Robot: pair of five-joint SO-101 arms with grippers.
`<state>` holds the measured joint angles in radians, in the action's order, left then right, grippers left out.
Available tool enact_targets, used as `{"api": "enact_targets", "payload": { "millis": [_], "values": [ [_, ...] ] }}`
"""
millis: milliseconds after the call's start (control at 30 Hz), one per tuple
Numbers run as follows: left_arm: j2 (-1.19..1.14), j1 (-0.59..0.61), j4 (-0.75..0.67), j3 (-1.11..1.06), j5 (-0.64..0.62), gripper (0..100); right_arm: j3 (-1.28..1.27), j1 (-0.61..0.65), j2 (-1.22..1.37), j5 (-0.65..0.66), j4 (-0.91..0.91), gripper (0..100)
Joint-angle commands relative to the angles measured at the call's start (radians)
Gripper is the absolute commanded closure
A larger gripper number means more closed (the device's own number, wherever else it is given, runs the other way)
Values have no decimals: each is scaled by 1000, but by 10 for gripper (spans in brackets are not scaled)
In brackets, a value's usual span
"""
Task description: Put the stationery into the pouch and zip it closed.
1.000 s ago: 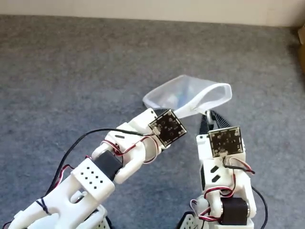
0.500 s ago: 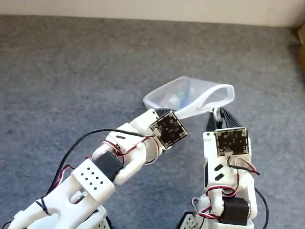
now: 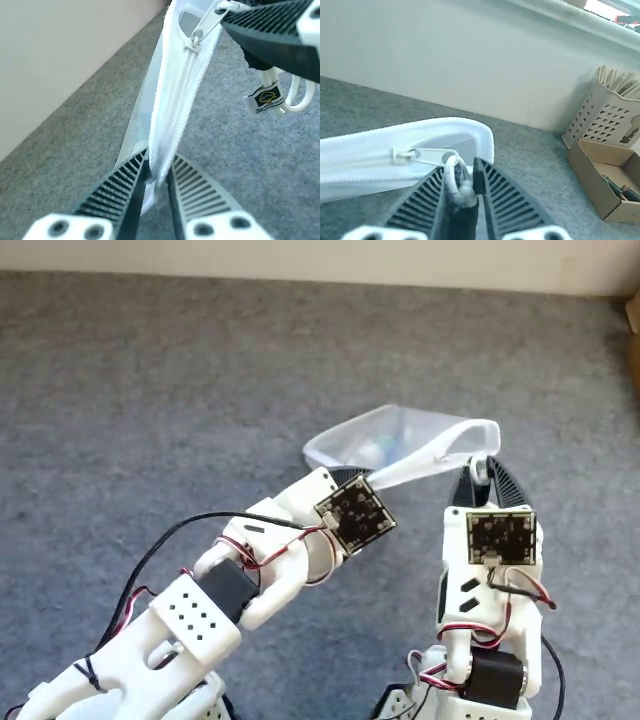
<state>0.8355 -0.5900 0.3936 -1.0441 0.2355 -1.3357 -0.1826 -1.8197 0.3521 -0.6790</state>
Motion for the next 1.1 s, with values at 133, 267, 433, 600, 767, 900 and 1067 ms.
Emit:
{"api": "enact_targets", "payload": {
  "millis": [133,267,433,600,767,900,1067],
  "values": [
    [180,77,92,-13,-11,995,21,-64,-8,55,45,992],
    [348,77,143,-67,-9,995,21,-61,-8,57,42,992],
    [487,76,193,-116,31,995,21,-61,-10,55,41,992],
    [527,77,221,-131,32,995,21,-61,-10,54,41,992],
    [535,136,226,-127,32,995,21,-61,-10,55,39,992],
    [535,179,229,-133,32,995,21,-61,-10,55,39,992],
    [535,216,262,-131,32,995,21,-61,-10,55,39,992]
  ]
}}
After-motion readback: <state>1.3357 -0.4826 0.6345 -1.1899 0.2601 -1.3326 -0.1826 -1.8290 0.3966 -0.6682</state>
